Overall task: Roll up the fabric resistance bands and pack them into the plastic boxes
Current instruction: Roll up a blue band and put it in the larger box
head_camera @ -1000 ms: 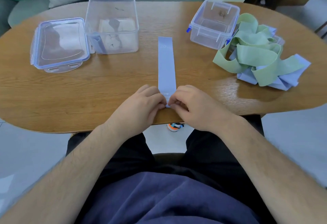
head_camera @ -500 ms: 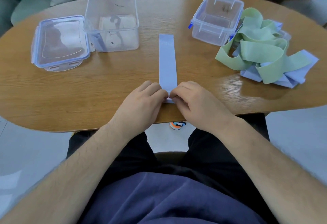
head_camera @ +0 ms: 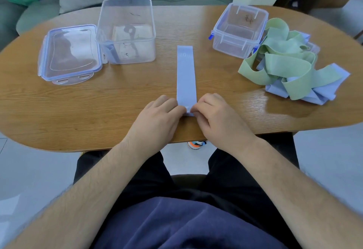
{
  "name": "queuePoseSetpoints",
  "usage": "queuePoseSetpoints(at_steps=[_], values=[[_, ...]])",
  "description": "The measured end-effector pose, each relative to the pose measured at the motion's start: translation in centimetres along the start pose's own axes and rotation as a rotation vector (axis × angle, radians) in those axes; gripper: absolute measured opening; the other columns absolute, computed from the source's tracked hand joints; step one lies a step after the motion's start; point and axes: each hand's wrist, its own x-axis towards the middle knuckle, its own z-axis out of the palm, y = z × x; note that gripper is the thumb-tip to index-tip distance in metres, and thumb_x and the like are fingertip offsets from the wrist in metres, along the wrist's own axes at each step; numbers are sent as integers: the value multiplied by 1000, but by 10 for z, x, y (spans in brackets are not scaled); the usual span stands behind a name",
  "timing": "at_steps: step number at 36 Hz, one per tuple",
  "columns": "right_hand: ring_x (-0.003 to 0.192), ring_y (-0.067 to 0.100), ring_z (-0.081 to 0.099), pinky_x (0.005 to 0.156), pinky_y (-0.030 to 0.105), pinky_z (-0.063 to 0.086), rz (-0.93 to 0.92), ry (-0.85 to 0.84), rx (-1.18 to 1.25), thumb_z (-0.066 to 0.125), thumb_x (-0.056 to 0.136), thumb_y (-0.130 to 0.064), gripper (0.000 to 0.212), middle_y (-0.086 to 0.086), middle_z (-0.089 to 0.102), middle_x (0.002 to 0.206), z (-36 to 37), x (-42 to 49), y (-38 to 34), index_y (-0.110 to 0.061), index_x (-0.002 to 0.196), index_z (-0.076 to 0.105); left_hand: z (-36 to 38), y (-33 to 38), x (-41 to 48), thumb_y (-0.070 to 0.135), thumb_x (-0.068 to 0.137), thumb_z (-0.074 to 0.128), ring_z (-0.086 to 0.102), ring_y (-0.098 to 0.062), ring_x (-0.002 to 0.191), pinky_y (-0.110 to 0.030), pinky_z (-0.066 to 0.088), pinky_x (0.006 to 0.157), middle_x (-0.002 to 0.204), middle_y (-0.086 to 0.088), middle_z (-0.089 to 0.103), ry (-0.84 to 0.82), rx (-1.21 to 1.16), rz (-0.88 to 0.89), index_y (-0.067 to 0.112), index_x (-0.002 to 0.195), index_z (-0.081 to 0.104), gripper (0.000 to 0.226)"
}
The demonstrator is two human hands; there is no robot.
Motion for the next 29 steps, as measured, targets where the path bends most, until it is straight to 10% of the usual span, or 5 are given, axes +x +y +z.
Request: queuePoseSetpoints(at_steps=[29], values=[[97, 21, 51, 86, 24, 41, 56, -7, 54, 66, 95, -14, 21, 6, 56, 96, 5, 10, 15, -3, 111, 73, 12, 0, 14, 20, 93, 64, 56, -30, 84, -41, 51, 78, 96, -10, 58, 96, -89, -219, 5, 100, 74, 20]])
